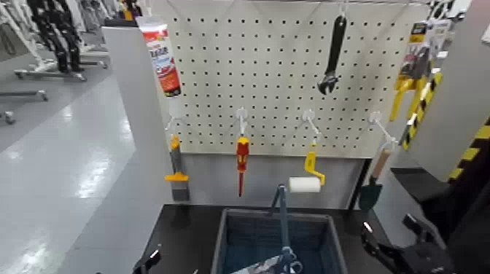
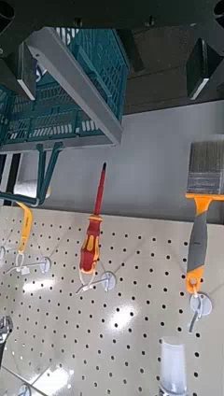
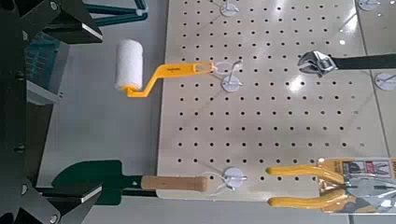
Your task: Put the yellow pliers into the crate.
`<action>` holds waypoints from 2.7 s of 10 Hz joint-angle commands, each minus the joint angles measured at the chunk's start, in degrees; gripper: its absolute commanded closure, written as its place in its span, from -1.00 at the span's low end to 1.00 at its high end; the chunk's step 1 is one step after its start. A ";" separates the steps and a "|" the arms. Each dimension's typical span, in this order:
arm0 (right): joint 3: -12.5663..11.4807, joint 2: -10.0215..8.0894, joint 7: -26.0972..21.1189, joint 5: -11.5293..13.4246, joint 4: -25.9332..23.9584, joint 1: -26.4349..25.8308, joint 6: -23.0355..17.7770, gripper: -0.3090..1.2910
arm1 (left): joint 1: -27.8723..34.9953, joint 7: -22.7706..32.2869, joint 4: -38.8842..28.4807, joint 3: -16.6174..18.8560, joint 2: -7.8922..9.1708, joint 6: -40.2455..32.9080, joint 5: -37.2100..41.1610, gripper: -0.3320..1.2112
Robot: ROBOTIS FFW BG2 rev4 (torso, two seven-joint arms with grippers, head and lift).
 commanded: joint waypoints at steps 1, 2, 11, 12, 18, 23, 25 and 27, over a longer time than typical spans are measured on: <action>-1.69 -2.61 0.94 -2.47 -1.26 -3.39 3.77 -0.39 | -0.27 -0.18 0.00 -0.25 0.18 0.26 0.01 -0.44; -2.39 -3.40 1.29 -3.70 -1.61 -4.79 5.26 -0.39 | -0.36 -0.18 0.00 -0.25 0.18 0.26 0.09 -0.44; -6.61 -13.15 5.34 -9.59 -1.26 -20.17 17.30 -0.39 | -1.33 -0.36 0.61 -0.86 0.44 0.61 0.36 -0.44; -6.61 -14.12 6.39 -10.64 -0.38 -22.28 18.36 -0.39 | -1.51 -0.36 0.61 -0.95 0.53 0.61 0.36 -0.44; -5.56 -18.43 14.30 -13.80 9.20 -35.03 20.73 -0.43 | -1.94 -0.53 0.70 -1.39 0.70 0.97 0.36 -0.44; -3.45 -20.89 24.50 -17.41 20.54 -45.40 21.79 -0.40 | -2.74 -0.71 0.96 -1.92 0.88 1.05 0.27 -0.44; -1.16 -21.68 28.98 -19.43 25.64 -49.27 22.05 -0.39 | -3.09 -0.80 1.05 -2.27 0.97 1.14 0.09 -0.44; 2.09 -22.65 34.78 -20.40 30.03 -53.40 23.02 -0.38 | -3.26 -0.89 1.14 -2.44 1.05 1.23 0.09 -0.44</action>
